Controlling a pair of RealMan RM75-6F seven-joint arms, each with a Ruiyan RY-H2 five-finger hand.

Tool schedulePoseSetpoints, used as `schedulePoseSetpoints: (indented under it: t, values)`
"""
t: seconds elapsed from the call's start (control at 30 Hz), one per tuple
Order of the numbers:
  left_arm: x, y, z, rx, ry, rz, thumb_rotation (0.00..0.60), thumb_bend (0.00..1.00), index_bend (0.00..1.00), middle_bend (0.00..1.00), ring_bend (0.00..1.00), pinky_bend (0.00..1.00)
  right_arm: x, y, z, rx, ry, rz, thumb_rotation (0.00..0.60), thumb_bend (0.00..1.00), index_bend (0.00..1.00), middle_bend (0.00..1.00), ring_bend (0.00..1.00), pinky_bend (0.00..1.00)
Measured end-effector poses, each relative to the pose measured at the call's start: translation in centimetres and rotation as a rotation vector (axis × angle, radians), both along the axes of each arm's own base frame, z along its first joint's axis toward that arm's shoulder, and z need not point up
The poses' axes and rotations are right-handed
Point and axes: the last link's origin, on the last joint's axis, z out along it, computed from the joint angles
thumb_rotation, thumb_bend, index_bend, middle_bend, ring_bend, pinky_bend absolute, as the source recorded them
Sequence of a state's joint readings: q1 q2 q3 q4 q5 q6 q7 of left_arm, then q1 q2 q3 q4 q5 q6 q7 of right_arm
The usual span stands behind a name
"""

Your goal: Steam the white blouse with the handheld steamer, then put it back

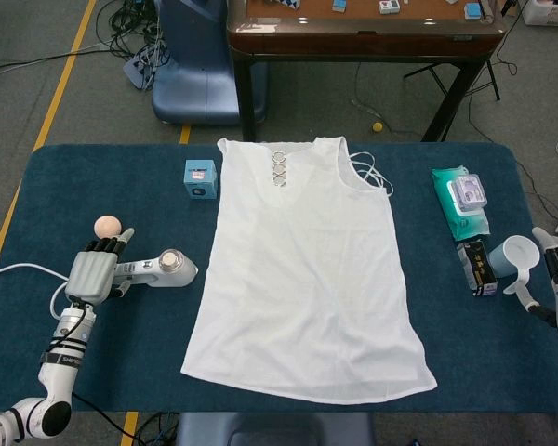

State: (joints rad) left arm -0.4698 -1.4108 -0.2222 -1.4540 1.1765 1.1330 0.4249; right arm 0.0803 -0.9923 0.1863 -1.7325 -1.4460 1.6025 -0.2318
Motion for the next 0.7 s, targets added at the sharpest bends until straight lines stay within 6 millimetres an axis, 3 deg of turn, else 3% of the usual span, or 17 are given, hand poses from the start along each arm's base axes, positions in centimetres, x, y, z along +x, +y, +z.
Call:
schedulePoseSetpoints:
  t: [0.33,0.7]
  values:
    - [-0.9,1.3,-1.5,0.005,0.058,0.031,0.6,0.2,0.22,0.19,0.19,0.19,-0.4,0.6,0.2,0.0,-0.01,-0.011,0.6,0.24,0.18,0.29,0.21,0.21]
    - [-1.3,2.6,-2.8,0.032,0.044,0.052,0.6,0.2,0.33,0.34,0.29,0.19,-0.8,0.9,0.3,-0.001,-0.019,-0.021,0.6,0.24,0.18,0.29,0.21,0.21]
